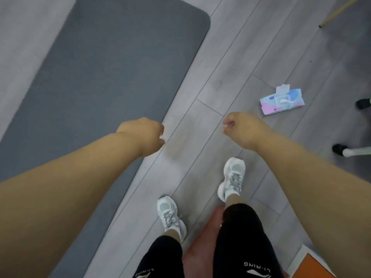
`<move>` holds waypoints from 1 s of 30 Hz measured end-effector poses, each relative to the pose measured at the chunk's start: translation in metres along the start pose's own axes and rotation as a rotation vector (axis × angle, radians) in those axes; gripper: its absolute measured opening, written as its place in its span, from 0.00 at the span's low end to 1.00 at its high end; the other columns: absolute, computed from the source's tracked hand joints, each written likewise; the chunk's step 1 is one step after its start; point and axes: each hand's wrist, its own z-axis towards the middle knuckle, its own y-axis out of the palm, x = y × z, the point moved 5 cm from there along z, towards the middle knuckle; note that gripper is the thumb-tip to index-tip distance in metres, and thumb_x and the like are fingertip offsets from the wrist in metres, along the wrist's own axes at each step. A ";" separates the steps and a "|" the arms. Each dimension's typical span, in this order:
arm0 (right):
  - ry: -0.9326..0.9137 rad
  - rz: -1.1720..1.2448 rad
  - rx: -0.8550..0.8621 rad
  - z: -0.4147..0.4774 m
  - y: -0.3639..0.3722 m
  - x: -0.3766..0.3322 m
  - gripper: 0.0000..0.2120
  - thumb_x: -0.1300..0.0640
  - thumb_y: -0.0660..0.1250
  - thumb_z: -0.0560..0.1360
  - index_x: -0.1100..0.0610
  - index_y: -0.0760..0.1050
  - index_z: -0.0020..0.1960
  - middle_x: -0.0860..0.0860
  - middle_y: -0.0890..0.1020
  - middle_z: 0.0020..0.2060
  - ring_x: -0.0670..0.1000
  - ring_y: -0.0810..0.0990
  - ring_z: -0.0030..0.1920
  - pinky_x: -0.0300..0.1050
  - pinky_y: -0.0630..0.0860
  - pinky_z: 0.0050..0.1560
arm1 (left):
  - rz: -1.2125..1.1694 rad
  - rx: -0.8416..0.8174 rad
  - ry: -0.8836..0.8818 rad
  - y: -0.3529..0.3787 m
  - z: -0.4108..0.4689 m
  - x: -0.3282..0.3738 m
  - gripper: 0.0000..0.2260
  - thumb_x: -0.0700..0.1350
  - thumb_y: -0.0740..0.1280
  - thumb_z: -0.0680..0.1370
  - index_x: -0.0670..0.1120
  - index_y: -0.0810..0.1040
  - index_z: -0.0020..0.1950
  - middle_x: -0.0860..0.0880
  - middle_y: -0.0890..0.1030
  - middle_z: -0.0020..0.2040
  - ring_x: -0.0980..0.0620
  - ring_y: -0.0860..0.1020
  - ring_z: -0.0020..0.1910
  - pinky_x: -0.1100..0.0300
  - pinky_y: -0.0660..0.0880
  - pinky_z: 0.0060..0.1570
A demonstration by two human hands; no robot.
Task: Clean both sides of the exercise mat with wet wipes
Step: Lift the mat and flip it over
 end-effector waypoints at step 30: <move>0.028 -0.174 -0.156 0.406 -0.223 -0.048 0.16 0.50 0.63 0.77 0.55 0.74 0.61 0.56 0.77 0.58 0.57 0.75 0.57 0.46 0.72 0.59 | -0.134 -0.053 -0.069 -0.282 0.341 -0.085 0.15 0.53 0.58 0.79 0.53 0.71 0.64 0.47 0.73 0.64 0.44 0.73 0.62 0.52 0.70 0.59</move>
